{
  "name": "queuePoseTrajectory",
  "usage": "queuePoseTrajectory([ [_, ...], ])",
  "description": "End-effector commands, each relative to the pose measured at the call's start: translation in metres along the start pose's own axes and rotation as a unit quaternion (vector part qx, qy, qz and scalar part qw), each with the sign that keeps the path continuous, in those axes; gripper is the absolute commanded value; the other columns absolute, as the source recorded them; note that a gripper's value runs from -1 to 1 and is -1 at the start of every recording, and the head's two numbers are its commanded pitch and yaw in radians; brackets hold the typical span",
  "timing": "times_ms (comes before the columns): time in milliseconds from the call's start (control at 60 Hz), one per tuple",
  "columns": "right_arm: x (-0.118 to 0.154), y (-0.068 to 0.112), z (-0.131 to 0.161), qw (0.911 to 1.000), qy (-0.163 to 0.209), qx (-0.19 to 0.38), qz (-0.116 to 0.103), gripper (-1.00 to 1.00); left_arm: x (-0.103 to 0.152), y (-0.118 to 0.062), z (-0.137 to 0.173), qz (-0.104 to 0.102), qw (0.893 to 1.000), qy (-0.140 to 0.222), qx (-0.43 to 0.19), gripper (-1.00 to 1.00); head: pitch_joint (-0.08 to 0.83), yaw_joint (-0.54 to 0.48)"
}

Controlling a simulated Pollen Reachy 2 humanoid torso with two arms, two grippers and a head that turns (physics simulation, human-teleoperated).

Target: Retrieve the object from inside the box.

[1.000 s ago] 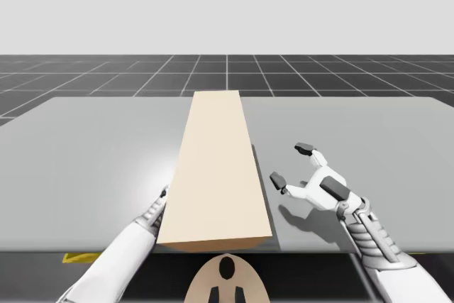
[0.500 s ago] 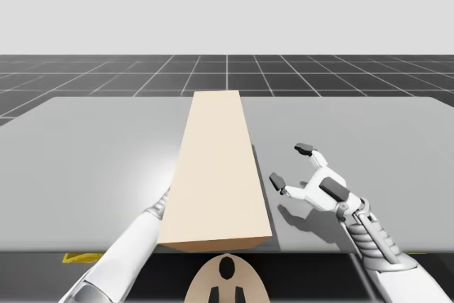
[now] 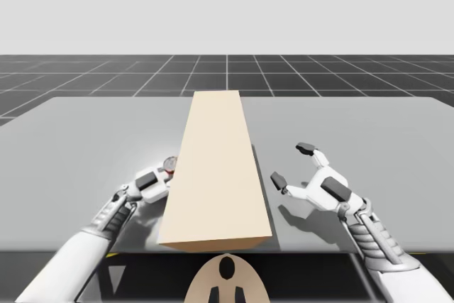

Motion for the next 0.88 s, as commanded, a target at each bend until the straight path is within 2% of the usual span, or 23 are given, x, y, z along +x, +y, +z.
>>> queuePoseTrajectory([
  [17, 0.0, -0.001, 0.001, 1.0, 0.0, -0.001, 0.0, -1.0, 0.016, 0.033, 0.045, -0.009, 0.998, -0.027, 0.061, 1.0, 0.016, -0.02],
  [200, 0.0, -0.002, 0.001, 1.0, 0.0, -0.002, 0.0, -1.0, 0.034, 0.055, 0.071, -0.011, 0.993, -0.046, 0.105, 1.0, 0.011, -0.02],
  [467, 0.001, -0.003, 0.001, 1.0, -0.002, -0.003, 0.0, -1.0, 0.088, 0.084, 0.092, -0.044, 0.985, -0.069, 0.153, 1.0, 0.008, -0.03],
  [533, 0.0, -0.003, 0.001, 1.0, -0.002, -0.003, 0.0, -1.0, 0.109, 0.089, 0.095, -0.056, 0.982, -0.077, 0.164, 1.0, 0.008, -0.03],
  [633, 0.0, -0.003, 0.002, 1.0, -0.001, -0.003, 0.0, -1.0, 0.133, 0.093, 0.095, -0.063, 0.98, -0.084, 0.171, 1.0, 0.005, -0.03],
  [767, -0.001, -0.004, 0.001, 1.0, 0.004, -0.006, 0.004, -1.0, 0.184, 0.101, 0.092, -0.083, 0.974, -0.098, 0.187, 1.0, 0.005, -0.04],
  [883, -0.002, -0.004, 0.001, 0.9999, 0.008, -0.012, 0.004, -1.0, 0.227, 0.106, 0.091, -0.092, 0.968, -0.124, 0.197, 1.0, 0.01, -0.03],
])
